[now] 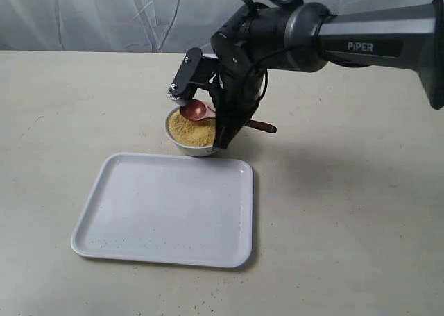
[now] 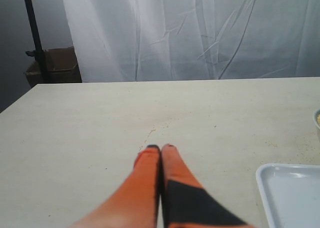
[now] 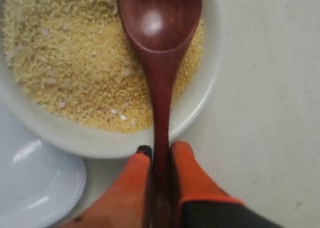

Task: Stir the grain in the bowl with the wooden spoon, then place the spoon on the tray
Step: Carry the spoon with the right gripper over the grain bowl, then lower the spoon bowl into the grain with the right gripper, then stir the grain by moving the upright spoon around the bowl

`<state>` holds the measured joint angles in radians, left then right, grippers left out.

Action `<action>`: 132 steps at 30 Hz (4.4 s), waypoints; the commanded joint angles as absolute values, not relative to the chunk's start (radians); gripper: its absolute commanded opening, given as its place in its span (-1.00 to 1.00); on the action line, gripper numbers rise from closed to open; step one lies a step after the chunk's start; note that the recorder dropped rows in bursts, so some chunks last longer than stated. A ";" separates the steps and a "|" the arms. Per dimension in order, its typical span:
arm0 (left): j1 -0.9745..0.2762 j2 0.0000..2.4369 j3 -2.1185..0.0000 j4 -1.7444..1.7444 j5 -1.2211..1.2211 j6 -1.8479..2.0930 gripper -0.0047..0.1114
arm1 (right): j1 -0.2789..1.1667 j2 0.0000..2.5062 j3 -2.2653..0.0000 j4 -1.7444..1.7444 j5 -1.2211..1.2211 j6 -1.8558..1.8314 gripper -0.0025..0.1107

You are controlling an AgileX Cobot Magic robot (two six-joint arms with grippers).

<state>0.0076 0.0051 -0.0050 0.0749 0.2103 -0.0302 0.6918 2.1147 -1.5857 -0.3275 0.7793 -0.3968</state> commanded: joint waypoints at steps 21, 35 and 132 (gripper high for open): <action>0.008 0.000 0.000 0.071 0.207 -0.033 -0.91 | 0.688 1.892 -1.576 -0.259 0.911 0.214 0.00; 0.008 0.000 0.000 0.071 0.207 -0.033 -0.91 | 0.773 1.579 -0.692 0.458 -0.385 0.408 0.00; 0.008 0.000 0.000 0.071 0.205 -0.033 -0.91 | 0.709 2.021 -1.003 0.335 -0.841 -0.060 -0.97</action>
<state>0.0076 0.0051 -0.0050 0.0749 0.2103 -0.0302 0.7132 1.9963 -0.9996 0.2742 -0.8362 -0.0369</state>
